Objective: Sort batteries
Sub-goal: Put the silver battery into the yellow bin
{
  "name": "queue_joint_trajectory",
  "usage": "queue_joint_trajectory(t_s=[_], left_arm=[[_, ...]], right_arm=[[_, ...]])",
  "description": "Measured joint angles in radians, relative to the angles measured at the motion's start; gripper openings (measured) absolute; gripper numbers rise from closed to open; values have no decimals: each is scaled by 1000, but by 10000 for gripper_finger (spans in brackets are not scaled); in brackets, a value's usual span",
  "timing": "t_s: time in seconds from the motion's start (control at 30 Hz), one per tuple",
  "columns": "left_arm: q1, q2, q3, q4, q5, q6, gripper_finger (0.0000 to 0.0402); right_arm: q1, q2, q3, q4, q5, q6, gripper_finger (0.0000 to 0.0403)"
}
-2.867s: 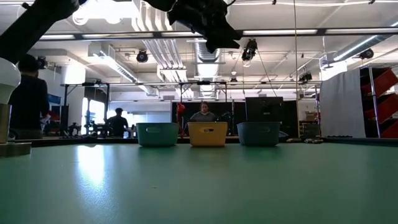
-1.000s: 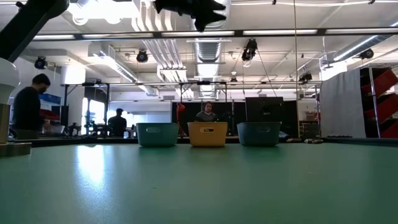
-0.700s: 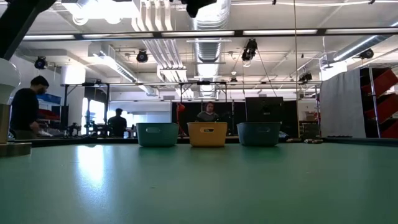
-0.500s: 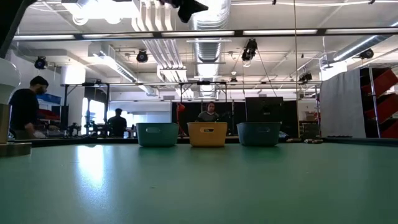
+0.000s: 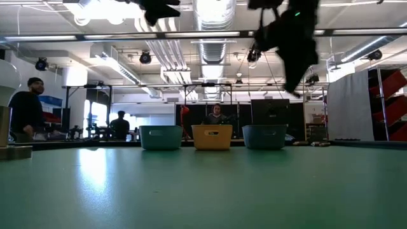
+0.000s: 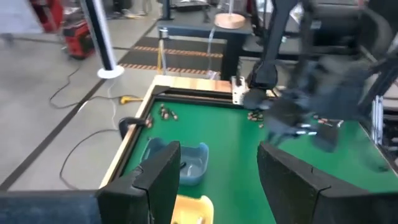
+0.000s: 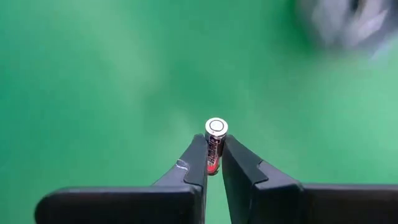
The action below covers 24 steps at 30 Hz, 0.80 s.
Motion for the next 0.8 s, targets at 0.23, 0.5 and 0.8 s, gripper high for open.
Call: queue_joint_trajectory(t_s=[0.23, 0.5, 0.8], left_arm=[[-7, -231, -166, -3, -100, -132, 191], [-7, -415, -276, -3, -113, -243, 191], [-6, -454, -279, -18, -211, -257, 191]], right_arm=[[-285, 158, 227, 84, -14, -505, 23], [-409, 415, 537, 75, 15, -815, 23], [-466, 710, 873, -73, 8, -959, 23]])
